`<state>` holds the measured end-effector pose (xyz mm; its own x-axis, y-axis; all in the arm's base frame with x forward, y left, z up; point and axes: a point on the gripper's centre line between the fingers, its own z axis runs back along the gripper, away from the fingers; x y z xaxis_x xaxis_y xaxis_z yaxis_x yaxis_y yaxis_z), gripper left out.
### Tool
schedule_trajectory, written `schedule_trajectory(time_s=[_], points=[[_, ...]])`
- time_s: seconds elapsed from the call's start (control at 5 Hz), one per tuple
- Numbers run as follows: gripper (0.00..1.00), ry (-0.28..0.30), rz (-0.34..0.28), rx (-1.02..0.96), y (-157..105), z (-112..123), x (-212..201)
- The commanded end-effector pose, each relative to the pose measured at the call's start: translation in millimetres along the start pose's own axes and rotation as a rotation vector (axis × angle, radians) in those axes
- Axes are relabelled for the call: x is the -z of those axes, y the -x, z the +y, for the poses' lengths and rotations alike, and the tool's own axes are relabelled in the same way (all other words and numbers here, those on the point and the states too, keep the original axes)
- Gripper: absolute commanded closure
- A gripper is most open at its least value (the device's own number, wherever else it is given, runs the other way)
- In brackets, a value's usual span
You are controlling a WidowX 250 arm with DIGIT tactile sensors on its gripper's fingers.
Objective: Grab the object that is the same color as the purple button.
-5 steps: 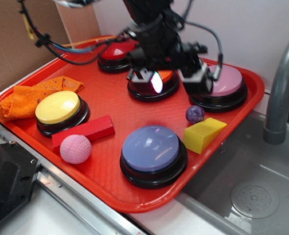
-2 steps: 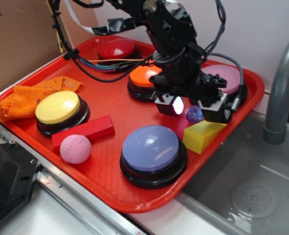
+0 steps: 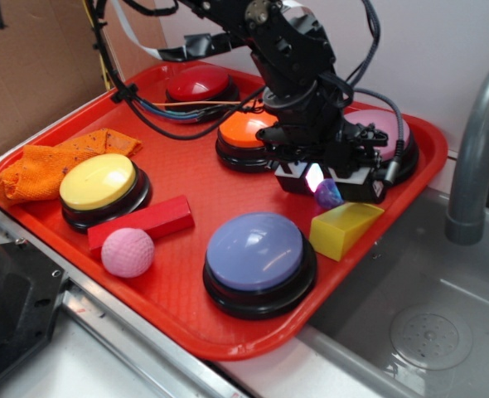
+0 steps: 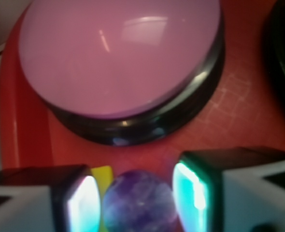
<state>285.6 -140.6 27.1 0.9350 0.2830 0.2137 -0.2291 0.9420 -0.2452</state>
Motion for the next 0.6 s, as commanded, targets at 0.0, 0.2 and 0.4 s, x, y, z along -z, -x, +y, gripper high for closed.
schedule_trajectory(time_s=[0.0, 0.2, 0.4], points=[[1.00, -0.037, -0.020, 0.025, -14, -5, -19], [1.00, -0.067, 0.017, 0.119, -22, 8, -66], [1.00, -0.064, -0.029, 0.105, -29, 36, -112]])
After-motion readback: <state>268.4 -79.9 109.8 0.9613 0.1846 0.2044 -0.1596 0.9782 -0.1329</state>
